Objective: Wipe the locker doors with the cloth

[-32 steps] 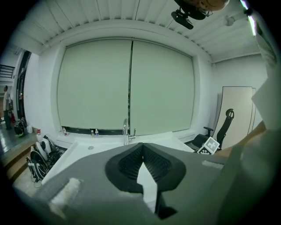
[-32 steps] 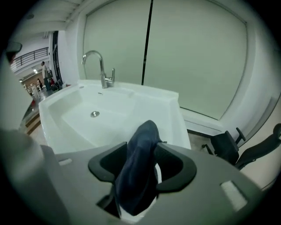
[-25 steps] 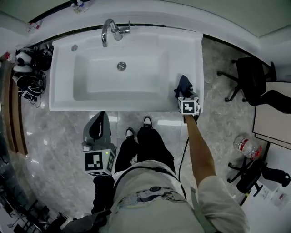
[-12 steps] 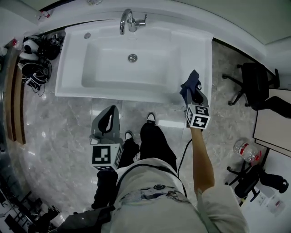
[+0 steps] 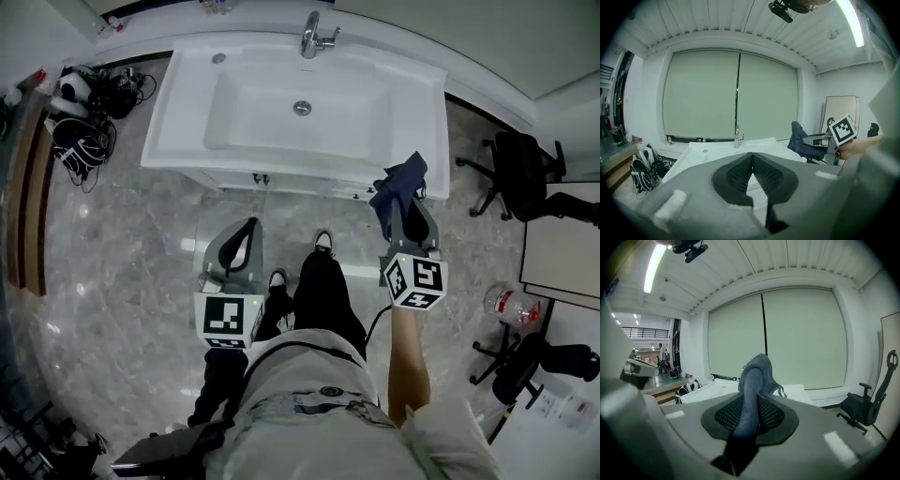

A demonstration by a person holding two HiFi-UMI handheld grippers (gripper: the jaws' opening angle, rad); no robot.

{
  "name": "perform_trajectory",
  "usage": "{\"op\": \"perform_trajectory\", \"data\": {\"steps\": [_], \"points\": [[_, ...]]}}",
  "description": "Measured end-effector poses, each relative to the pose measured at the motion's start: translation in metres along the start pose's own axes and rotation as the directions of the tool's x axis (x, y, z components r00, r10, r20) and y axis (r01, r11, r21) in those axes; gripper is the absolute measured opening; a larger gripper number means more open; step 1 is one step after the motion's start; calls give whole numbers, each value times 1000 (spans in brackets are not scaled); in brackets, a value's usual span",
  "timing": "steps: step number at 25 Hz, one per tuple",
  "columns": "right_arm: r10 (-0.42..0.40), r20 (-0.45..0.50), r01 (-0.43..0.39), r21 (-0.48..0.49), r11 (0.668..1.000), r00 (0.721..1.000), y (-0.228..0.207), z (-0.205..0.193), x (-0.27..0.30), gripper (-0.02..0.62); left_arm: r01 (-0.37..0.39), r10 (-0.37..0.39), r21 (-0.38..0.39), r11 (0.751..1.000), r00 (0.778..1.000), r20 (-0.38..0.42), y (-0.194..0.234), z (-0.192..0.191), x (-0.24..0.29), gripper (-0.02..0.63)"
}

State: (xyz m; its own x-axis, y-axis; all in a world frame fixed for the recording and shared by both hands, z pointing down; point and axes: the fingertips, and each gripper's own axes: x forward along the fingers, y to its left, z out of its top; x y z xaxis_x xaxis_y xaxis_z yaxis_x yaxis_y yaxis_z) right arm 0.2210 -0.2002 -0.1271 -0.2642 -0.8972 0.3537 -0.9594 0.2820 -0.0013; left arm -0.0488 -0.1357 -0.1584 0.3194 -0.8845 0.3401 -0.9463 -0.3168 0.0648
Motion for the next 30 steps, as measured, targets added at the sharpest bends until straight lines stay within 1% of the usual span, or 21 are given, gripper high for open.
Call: {"op": "perform_trajectory", "data": {"steps": [3, 5, 11, 13, 15, 17, 21, 24, 26, 28, 30], "points": [[15, 8, -15, -12, 1000, 1000, 33, -8, -28, 86, -6, 7, -11, 1000, 1000, 10, 10, -7, -25, 2], [34, -2, -34, -16, 999, 999, 46, -17, -41, 86, -7, 7, -22, 1000, 1000, 10, 8, -12, -35, 2], [101, -20, -102, -59, 993, 995, 60, -38, -64, 86, -15, 14, -56, 998, 1000, -16, -16, -34, -40, 2], [141, -23, -142, -71, 987, 990, 64, -48, -63, 86, -47, 46, -68, 997, 999, -13, -19, -45, -39, 2], [183, -22, -184, -96, 978, 983, 72, -57, -59, 86, -94, 94, -85, 992, 996, -1, -18, -55, -41, 2], [218, -14, -218, -110, 970, 976, 82, -68, -60, 86, -130, 130, -96, 987, 991, -3, -16, -72, -45, 2], [278, -4, -277, -124, 953, 960, 108, -84, -62, 86, -171, 170, -122, 978, 985, -16, -12, -104, -59, 2], [327, 5, -322, -152, 934, 945, 146, -86, -55, 86, -186, 186, -135, 973, 982, -19, 7, -119, -76, 2], [353, 13, -346, -169, 923, 935, 179, -87, -46, 86, -199, 198, -142, 970, 980, -21, 30, -132, -91, 2], [373, 22, -363, -182, 914, 928, 216, -96, -34, 86, -217, 216, -139, 966, 976, -27, 62, -153, -109, 2], [382, 36, -369, -193, 909, 923, 255, -111, -17, 87, -237, 235, -119, 964, 972, -29, 104, -181, -126, 2]]}}
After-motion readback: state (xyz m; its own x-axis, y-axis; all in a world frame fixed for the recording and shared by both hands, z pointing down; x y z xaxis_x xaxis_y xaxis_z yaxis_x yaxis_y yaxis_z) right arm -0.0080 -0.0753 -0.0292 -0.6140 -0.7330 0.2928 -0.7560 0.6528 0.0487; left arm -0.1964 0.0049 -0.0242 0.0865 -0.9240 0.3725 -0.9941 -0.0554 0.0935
